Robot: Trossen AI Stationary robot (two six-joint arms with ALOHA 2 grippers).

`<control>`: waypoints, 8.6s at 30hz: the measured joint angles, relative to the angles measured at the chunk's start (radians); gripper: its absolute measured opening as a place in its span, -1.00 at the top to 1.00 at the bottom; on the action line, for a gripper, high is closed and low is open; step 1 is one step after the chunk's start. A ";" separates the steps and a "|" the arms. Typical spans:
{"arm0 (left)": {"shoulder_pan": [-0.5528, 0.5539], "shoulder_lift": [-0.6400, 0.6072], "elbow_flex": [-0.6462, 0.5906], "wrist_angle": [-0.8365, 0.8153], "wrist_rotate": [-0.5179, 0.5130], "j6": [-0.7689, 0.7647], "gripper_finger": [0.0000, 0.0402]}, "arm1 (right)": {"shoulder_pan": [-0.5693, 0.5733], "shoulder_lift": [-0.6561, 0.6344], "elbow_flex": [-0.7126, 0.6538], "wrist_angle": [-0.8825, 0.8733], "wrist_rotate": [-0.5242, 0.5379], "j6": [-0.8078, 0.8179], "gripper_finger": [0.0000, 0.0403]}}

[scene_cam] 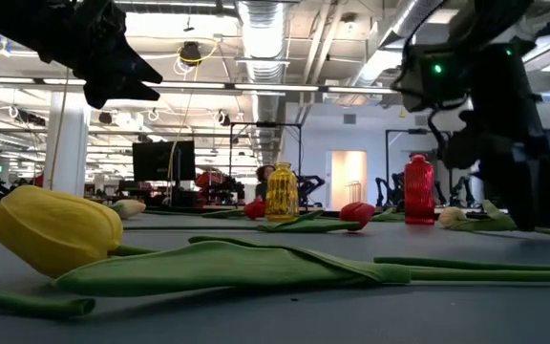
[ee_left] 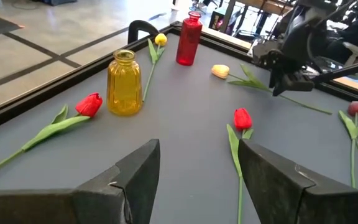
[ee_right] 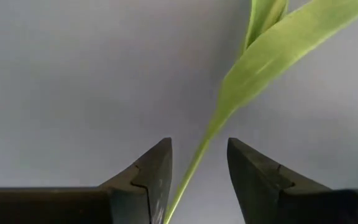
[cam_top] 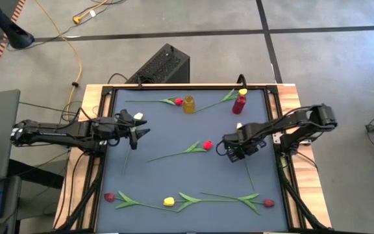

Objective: Sort flowers into vase by color
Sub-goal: Put the right white flower into the yellow vase, then put the white flower into the yellow vase

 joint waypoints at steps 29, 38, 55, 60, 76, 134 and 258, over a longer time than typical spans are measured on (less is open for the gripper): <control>0.000 0.000 -0.002 0.001 -0.001 -0.049 -0.03 | -0.001 -0.007 0.008 0.144 0.041 0.088 0.89; 0.000 0.000 -0.002 0.001 -0.001 -0.049 -0.03 | -0.002 -0.008 0.129 0.143 0.146 0.107 0.87; 0.000 0.000 -0.002 -0.101 -0.066 -0.128 -0.03 | -0.191 -0.010 0.394 0.487 0.403 -0.432 0.86; 0.000 0.000 -0.002 -0.184 -0.069 -0.317 -0.03 | -0.281 -0.010 0.394 0.800 0.369 -0.629 0.86; 0.000 0.000 -0.002 -0.195 -0.108 -0.433 -0.03 | -0.502 0.048 0.397 1.247 0.243 -0.877 0.85; 0.002 0.000 -0.002 -0.224 -0.132 -0.464 -0.03 | -0.488 0.181 0.395 1.222 0.206 -1.004 0.78; 0.551 0.611 0.348 0.634 0.708 -0.137 1.00 | 0.107 -0.095 0.396 0.228 0.134 -0.443 -0.29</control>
